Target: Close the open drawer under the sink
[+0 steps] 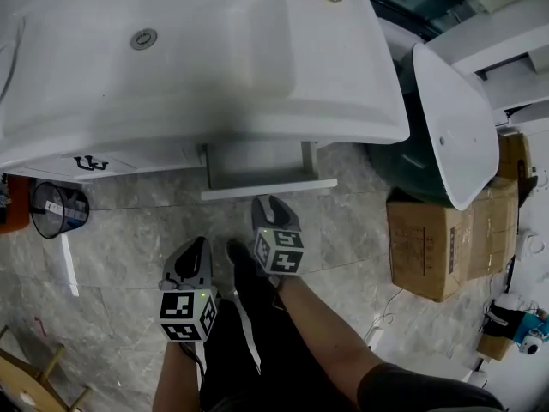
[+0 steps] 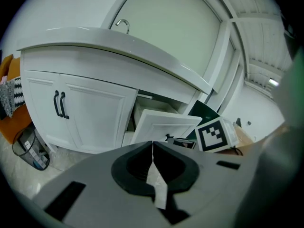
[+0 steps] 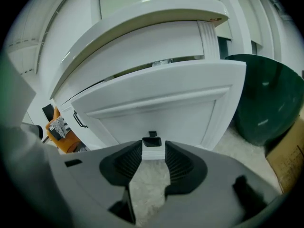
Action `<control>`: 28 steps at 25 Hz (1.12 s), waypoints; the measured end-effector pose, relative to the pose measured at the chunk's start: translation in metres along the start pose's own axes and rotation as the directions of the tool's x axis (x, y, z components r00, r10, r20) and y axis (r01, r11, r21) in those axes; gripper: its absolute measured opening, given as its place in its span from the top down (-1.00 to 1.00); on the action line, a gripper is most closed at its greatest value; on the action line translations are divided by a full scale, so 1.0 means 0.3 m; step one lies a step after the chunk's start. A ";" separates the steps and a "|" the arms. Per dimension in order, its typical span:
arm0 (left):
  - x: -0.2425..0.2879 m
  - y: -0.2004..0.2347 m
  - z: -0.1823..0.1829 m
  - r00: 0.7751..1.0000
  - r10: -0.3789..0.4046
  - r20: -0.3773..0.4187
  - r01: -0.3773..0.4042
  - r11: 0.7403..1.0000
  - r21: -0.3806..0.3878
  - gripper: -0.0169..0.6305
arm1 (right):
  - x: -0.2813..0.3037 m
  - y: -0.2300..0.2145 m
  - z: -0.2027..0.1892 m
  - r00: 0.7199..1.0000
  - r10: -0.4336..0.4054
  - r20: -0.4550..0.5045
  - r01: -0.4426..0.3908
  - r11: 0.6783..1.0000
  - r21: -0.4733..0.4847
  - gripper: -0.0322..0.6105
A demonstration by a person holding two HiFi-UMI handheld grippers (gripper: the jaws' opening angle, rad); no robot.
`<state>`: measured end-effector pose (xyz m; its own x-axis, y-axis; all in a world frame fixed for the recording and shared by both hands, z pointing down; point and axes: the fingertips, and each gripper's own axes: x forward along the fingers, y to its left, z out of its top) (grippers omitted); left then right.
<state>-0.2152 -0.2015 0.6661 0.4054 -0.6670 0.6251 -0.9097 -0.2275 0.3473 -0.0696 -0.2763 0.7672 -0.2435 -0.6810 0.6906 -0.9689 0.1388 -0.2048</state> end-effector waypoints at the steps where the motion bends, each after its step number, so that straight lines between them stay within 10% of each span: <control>1: 0.006 -0.004 -0.002 1.000 0.003 -0.002 -0.003 1.000 -0.002 0.90 | 0.009 0.002 0.002 1.000 0.007 -0.001 -0.007 1.000 -0.009 0.41; 28: 0.068 0.047 0.053 0.997 0.072 0.007 -0.071 0.994 -0.079 0.90 | 0.203 0.004 0.201 0.998 0.047 0.043 -0.039 0.983 -0.179 0.47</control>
<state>-0.2213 -0.2295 0.6725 0.3386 -0.6867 0.6433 -0.9262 -0.1228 0.3563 -0.0831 -0.3610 0.7670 -0.2869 -0.7038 0.6499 -0.9509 0.2914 -0.1042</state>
